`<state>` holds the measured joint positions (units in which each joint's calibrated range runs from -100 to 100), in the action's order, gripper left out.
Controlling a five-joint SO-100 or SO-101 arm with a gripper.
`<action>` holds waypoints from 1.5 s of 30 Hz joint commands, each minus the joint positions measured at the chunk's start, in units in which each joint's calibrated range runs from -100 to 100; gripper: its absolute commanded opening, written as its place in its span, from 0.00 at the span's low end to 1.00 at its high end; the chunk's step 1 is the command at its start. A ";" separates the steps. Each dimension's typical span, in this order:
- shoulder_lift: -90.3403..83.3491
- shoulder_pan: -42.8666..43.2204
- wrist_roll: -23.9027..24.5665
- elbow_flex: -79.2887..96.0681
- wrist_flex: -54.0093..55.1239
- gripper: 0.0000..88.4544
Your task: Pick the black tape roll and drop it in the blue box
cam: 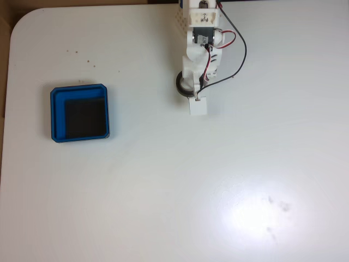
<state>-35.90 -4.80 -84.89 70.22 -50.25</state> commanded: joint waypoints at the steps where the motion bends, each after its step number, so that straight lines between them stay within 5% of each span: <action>1: 0.12 0.35 -0.13 -2.75 0.58 0.17; 20: 0.12 0.35 -0.13 -2.66 0.49 0.00; 30: -0.47 0.35 -0.04 -4.91 -5.36 0.01; 37: -0.05 -0.43 -0.04 -24.85 -22.94 0.01; 45: 0.70 -10.59 -0.04 -50.55 -25.83 0.01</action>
<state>-35.65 -9.55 -84.81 30.85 -75.37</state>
